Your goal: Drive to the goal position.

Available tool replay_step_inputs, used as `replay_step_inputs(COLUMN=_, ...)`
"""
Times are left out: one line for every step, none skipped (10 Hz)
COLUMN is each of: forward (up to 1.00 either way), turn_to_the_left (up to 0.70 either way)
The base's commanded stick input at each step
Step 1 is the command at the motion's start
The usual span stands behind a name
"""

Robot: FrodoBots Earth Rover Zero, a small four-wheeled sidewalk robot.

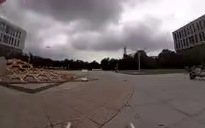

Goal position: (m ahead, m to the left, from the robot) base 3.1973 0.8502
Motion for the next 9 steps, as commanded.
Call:
replay_step_inputs(forward=0.50, turn_to_the_left=0.01)
replay_step_inputs(forward=0.50, turn_to_the_left=0.01)
replay_step_inputs(forward=0.50, turn_to_the_left=0.01)
replay_step_inputs(forward=0.50, turn_to_the_left=0.01)
replay_step_inputs(forward=0.50, turn_to_the_left=0.01)
replay_step_inputs(forward=0.50, turn_to_the_left=0.01)
replay_step_inputs(forward=0.41, turn_to_the_left=0.01)
replay_step_inputs(forward=0.50, turn_to_the_left=0.01)
replay_step_inputs(forward=0.50, turn_to_the_left=0.01)
